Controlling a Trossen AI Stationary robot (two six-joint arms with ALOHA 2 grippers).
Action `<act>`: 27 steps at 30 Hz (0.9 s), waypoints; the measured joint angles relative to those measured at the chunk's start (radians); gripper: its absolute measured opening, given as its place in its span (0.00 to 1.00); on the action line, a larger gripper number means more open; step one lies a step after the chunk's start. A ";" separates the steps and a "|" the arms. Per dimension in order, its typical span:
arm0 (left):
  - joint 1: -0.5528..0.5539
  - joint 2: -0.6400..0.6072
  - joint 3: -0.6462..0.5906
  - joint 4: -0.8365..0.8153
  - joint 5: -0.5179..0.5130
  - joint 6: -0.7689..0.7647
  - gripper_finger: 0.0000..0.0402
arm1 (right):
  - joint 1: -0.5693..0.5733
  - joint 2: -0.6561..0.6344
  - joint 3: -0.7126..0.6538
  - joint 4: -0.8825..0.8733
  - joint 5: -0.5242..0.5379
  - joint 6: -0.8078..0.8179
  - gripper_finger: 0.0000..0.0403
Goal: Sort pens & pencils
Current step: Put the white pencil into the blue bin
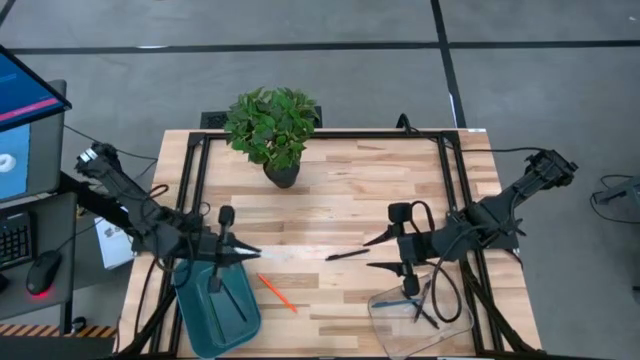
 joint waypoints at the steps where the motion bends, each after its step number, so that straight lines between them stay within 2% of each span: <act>1: -0.017 -0.014 0.000 -0.031 -0.003 -0.035 0.02 | -0.004 0.000 0.000 0.000 0.000 0.016 0.54; 10: -0.142 -0.073 0.000 -0.284 -0.010 -0.335 0.02 | -0.011 0.000 -0.009 -0.020 0.001 0.048 0.54; 22: -0.210 -0.094 0.039 -0.444 0.055 -0.531 0.02 | -0.061 0.000 -0.046 0.005 0.000 0.050 0.54; 27: -0.212 -0.094 0.040 -0.463 0.141 -0.598 0.02 | -0.073 0.000 -0.050 0.003 0.000 0.049 0.54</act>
